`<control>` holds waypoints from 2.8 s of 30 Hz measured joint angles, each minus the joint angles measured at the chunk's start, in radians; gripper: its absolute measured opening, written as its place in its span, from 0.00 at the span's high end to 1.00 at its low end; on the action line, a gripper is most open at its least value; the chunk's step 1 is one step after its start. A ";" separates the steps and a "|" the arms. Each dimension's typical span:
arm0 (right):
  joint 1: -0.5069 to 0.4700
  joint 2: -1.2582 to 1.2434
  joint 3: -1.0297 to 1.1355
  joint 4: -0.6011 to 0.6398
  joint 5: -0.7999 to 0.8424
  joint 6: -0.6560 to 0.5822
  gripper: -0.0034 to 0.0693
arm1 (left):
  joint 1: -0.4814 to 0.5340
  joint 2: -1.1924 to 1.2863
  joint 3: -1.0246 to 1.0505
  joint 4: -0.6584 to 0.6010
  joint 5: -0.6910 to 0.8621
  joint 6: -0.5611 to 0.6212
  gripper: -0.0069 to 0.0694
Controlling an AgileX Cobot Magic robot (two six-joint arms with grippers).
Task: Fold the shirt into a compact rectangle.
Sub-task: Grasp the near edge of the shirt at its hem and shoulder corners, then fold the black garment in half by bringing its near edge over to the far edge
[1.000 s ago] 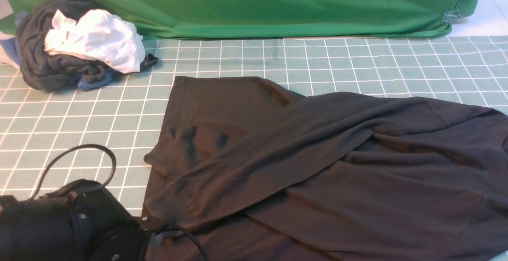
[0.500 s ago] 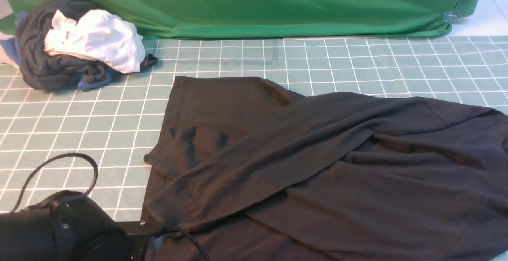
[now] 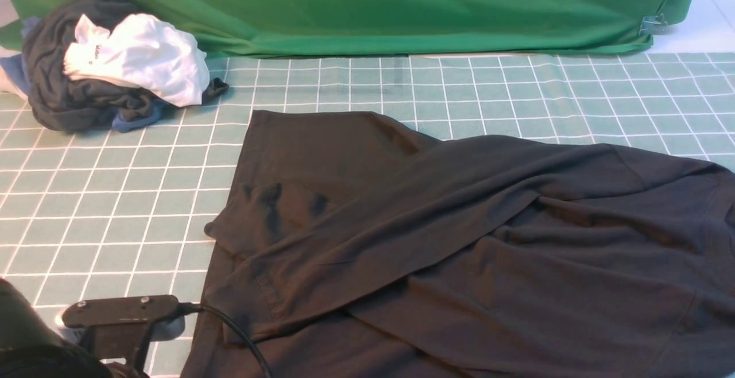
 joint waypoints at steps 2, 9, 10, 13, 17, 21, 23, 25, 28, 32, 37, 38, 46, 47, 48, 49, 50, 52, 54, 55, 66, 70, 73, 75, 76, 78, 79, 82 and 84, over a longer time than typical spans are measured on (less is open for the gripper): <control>0.013 -0.001 0.027 0.019 0.004 -0.031 0.70 | 0.009 -0.004 0.000 0.004 0.002 -0.003 0.89; 0.157 -0.002 0.244 0.029 -0.045 -0.081 0.68 | 0.035 -0.006 0.000 0.016 -0.004 0.005 0.89; 0.182 -0.002 0.272 0.029 -0.069 -0.082 0.66 | 0.035 -0.006 0.000 0.016 -0.005 0.006 0.89; 0.264 0.002 0.353 0.029 -0.148 -0.082 0.57 | 0.035 -0.006 0.000 0.016 -0.007 0.008 0.89; 0.409 0.066 0.459 0.030 -0.289 -0.070 0.39 | 0.035 -0.006 0.000 0.016 -0.013 0.010 0.89; 0.501 0.156 0.489 0.004 -0.363 -0.070 0.30 | 0.035 -0.006 0.000 0.016 -0.013 0.012 0.89; 0.537 0.203 0.490 -0.027 -0.387 -0.069 0.29 | 0.035 -0.006 0.000 0.016 -0.013 0.012 0.89; 0.560 0.238 0.494 -0.052 -0.398 -0.068 0.28 | 0.035 -0.006 0.000 0.016 -0.013 0.012 0.89; 0.593 0.301 0.496 -0.090 -0.411 -0.068 0.28 | 0.035 -0.006 0.000 0.016 -0.013 0.012 0.89; 0.609 0.362 0.496 -0.118 -0.443 -0.067 0.28 | 0.035 -0.006 0.000 0.016 -0.014 0.013 0.89; 0.610 0.422 0.496 -0.151 -0.510 -0.067 0.30 | 0.035 -0.006 0.000 0.016 -0.014 0.013 0.89; 0.610 0.424 0.496 -0.152 -0.511 -0.067 0.31 | 0.035 -0.006 0.000 0.016 -0.014 0.013 0.89; 0.611 0.454 0.496 -0.193 -0.525 -0.067 0.75 | 0.035 -0.006 -0.004 0.016 -0.033 0.016 0.89; 0.611 0.448 0.496 -0.195 -0.524 -0.067 0.82 | 0.035 -0.006 -0.012 0.016 -0.033 0.016 0.89; 0.611 0.436 0.496 -0.199 -0.520 -0.068 0.86 | 0.035 -0.006 -0.024 0.016 -0.031 0.016 0.89; 0.611 0.427 0.496 -0.202 -0.518 -0.068 0.87 | 0.035 -0.006 -0.036 0.016 -0.030 0.015 0.89; 0.611 0.409 0.496 -0.209 -0.514 -0.069 0.88 | 0.035 -0.006 -0.053 0.023 -0.030 0.015 0.89; 0.611 0.381 0.495 -0.221 -0.508 -0.069 0.89 | 0.035 -0.006 -0.077 0.030 -0.029 0.011 0.89; 0.611 0.331 0.486 -0.254 -0.499 -0.063 0.89 | 0.040 -0.006 -0.112 0.061 -0.029 0.000 0.89; 0.611 0.316 0.479 -0.268 -0.497 -0.058 0.89 | 0.049 -0.006 -0.126 0.073 -0.029 -0.003 0.89; 0.496 0.272 0.357 -0.325 -0.466 -0.036 0.90 | 0.306 0.030 -0.281 0.040 -0.090 0.135 0.89; 0.434 0.275 0.292 -0.325 -0.465 -0.068 0.90 | 0.384 0.109 -0.344 -0.020 -0.129 0.218 0.89; 0.391 0.294 0.243 -0.325 -0.466 -0.097 0.90 | 0.417 0.178 -0.408 -0.041 -0.153 0.253 0.89; 0.363 0.319 0.209 -0.325 -0.469 -0.108 0.90 | 0.437 0.239 -0.462 -0.051 -0.165 0.273 0.89; 0.348 0.335 0.189 -0.325 -0.470 -0.118 0.90 | 0.446 0.271 -0.495 -0.054 -0.169 0.282 0.89; 0.319 0.376 0.147 -0.324 -0.471 -0.135 0.90 | 0.459 0.331 -0.566 -0.055 -0.173 0.297 0.89; 0.306 0.399 0.126 -0.325 -0.472 -0.144 0.90 | 0.468 0.372 -0.610 -0.055 -0.175 0.307 0.89; 0.275 0.464 0.066 -0.325 -0.473 -0.158 0.90 | 0.485 0.472 -0.717 -0.053 -0.175 0.322 0.89; 0.261 0.505 0.034 -0.325 -0.480 -0.169 0.90 | 0.493 0.521 -0.772 -0.053 -0.173 0.327 0.89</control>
